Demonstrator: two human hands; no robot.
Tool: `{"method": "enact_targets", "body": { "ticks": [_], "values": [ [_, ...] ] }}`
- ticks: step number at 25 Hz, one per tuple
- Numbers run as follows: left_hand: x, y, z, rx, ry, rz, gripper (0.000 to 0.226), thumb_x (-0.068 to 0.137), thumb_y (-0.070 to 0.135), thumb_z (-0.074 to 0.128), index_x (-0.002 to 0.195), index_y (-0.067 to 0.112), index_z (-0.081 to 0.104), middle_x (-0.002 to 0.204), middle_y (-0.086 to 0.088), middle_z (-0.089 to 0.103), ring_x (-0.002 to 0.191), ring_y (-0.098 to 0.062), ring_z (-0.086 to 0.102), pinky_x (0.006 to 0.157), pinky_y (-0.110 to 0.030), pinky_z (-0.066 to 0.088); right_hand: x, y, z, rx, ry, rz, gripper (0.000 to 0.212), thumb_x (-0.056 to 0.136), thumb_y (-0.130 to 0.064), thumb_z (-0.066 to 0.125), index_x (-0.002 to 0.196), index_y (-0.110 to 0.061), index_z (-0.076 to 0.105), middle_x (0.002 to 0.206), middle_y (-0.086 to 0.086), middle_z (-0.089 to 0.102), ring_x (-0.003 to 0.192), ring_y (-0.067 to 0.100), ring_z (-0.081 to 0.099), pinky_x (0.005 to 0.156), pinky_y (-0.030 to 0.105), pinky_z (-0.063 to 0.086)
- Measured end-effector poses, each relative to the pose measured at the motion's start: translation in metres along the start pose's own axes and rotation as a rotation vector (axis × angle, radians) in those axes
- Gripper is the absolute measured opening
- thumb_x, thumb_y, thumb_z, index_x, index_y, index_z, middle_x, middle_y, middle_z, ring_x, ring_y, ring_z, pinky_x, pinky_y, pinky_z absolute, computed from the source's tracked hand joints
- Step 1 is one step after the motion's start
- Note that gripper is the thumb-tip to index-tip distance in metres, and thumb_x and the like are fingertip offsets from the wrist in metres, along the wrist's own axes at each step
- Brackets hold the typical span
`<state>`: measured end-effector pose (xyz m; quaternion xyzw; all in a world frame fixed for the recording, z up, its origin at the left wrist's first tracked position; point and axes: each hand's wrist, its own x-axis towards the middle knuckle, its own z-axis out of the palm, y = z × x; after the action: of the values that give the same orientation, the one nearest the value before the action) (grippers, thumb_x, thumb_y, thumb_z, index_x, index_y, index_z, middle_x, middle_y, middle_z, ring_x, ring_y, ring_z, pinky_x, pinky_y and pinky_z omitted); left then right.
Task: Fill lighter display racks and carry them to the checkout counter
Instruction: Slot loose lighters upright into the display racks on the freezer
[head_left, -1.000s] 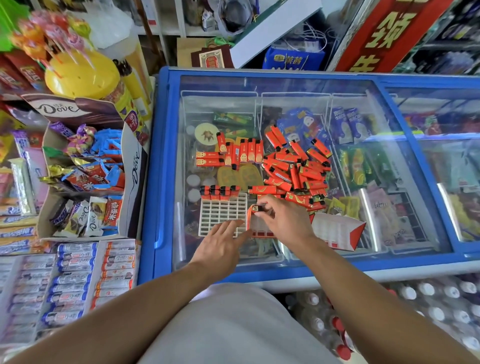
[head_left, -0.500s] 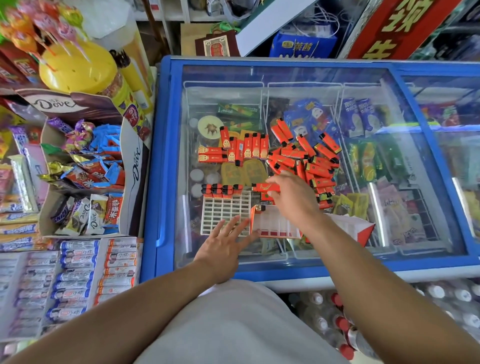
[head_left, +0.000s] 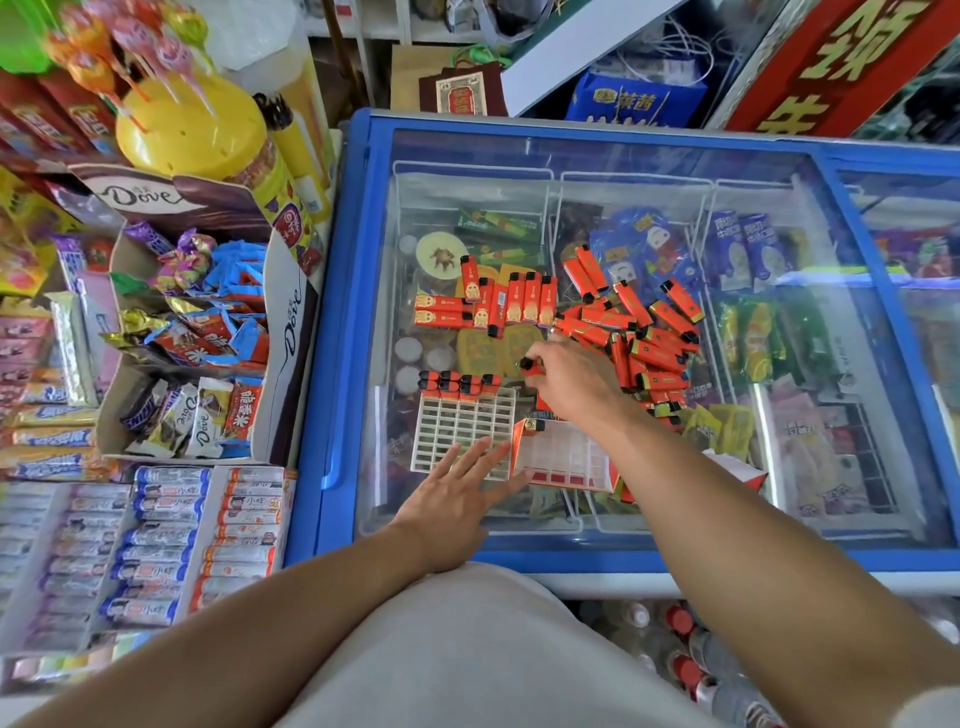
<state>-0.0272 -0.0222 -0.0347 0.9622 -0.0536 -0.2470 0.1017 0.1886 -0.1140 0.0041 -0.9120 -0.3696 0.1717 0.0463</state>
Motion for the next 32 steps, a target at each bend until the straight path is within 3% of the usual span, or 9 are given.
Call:
{"method": "enact_targets", "body": {
  "ticks": [2,5,10,13,18,22,25,29,32],
  "values": [
    [-0.001,-0.001,0.001,0.009,-0.014,0.005,0.087,0.101,0.029,0.046,0.157,0.04,-0.019,0.164,-0.004,-0.031,0.149,-0.025,-0.032,0.125,-0.05,-0.009,-0.017,0.0,-0.02,0.176,0.093,0.024,0.033,0.092,-0.04,0.068,0.121,-0.025,0.064,0.116,-0.007,0.066,0.092,0.013,0.064,0.072,0.029,0.05],
    [0.0,0.001,0.003,0.037,-0.035,0.0,0.092,0.1,0.034,0.05,0.156,0.038,-0.024,0.163,-0.005,-0.033,0.148,-0.026,-0.034,0.124,-0.051,-0.01,-0.056,0.006,-0.046,0.355,0.16,0.028,0.035,0.091,-0.047,0.066,0.12,-0.027,0.066,0.098,-0.011,0.067,0.072,0.004,0.058,0.063,0.025,0.044],
    [0.001,0.002,0.006,0.032,-0.048,-0.011,0.098,0.099,0.039,0.054,0.154,0.038,-0.028,0.162,-0.005,-0.036,0.146,-0.027,-0.036,0.124,-0.051,-0.013,-0.104,0.018,-0.041,0.311,0.006,0.02,0.023,0.091,-0.045,0.068,0.112,-0.037,0.066,0.102,-0.022,0.064,0.088,0.0,0.061,0.071,0.024,0.046],
    [0.0,0.003,0.005,0.042,-0.058,-0.015,0.099,0.099,0.038,0.053,0.153,0.038,-0.029,0.161,-0.005,-0.037,0.144,-0.026,-0.038,0.123,-0.05,-0.015,-0.106,0.017,-0.008,0.292,0.077,0.02,0.016,0.086,-0.04,0.074,0.1,-0.034,0.067,0.096,-0.02,0.065,0.084,0.003,0.063,0.071,0.028,0.051],
    [0.001,0.002,0.005,0.022,-0.073,-0.013,0.102,0.097,0.036,0.056,0.153,0.039,-0.03,0.161,-0.004,-0.036,0.145,-0.026,-0.036,0.124,-0.052,-0.011,-0.096,0.006,0.018,0.248,0.244,0.035,0.018,0.083,-0.034,0.078,0.098,-0.027,0.072,0.084,-0.018,0.055,0.074,0.003,0.051,0.063,0.025,0.048],
    [0.002,0.002,0.009,0.024,-0.071,-0.016,0.103,0.097,0.038,0.056,0.152,0.039,-0.031,0.161,-0.004,-0.037,0.145,-0.026,-0.037,0.124,-0.052,-0.012,-0.098,0.006,0.015,0.156,0.216,0.011,0.023,0.084,-0.039,0.076,0.104,-0.029,0.07,0.093,-0.014,0.066,0.083,0.006,0.061,0.063,0.023,0.048],
    [0.003,0.002,0.009,0.036,-0.069,-0.02,0.102,0.097,0.04,0.056,0.152,0.039,-0.031,0.16,-0.004,-0.038,0.145,-0.026,-0.038,0.123,-0.051,-0.013,-0.099,0.004,0.008,0.16,0.211,0.035,0.031,0.086,-0.046,0.072,0.113,-0.032,0.066,0.096,-0.016,0.064,0.078,0.003,0.056,0.06,0.02,0.042],
    [0.003,0.002,0.009,0.03,-0.072,-0.023,0.104,0.097,0.039,0.056,0.151,0.04,-0.033,0.16,-0.004,-0.038,0.145,-0.026,-0.038,0.123,-0.052,-0.013,-0.093,0.006,-0.008,0.221,0.208,0.05,0.031,0.084,-0.059,0.069,0.105,-0.036,0.066,0.099,-0.021,0.059,0.073,-0.004,0.052,0.056,0.017,0.041],
    [0.002,0.002,0.009,0.032,-0.072,-0.025,0.105,0.097,0.038,0.055,0.149,0.04,-0.035,0.161,-0.004,-0.038,0.145,-0.026,-0.038,0.123,-0.052,-0.013,-0.08,0.013,-0.018,0.226,0.196,0.025,0.016,0.09,-0.05,0.066,0.096,-0.035,0.069,0.099,-0.021,0.063,0.075,-0.003,0.057,0.059,0.019,0.044]
  ]
}}
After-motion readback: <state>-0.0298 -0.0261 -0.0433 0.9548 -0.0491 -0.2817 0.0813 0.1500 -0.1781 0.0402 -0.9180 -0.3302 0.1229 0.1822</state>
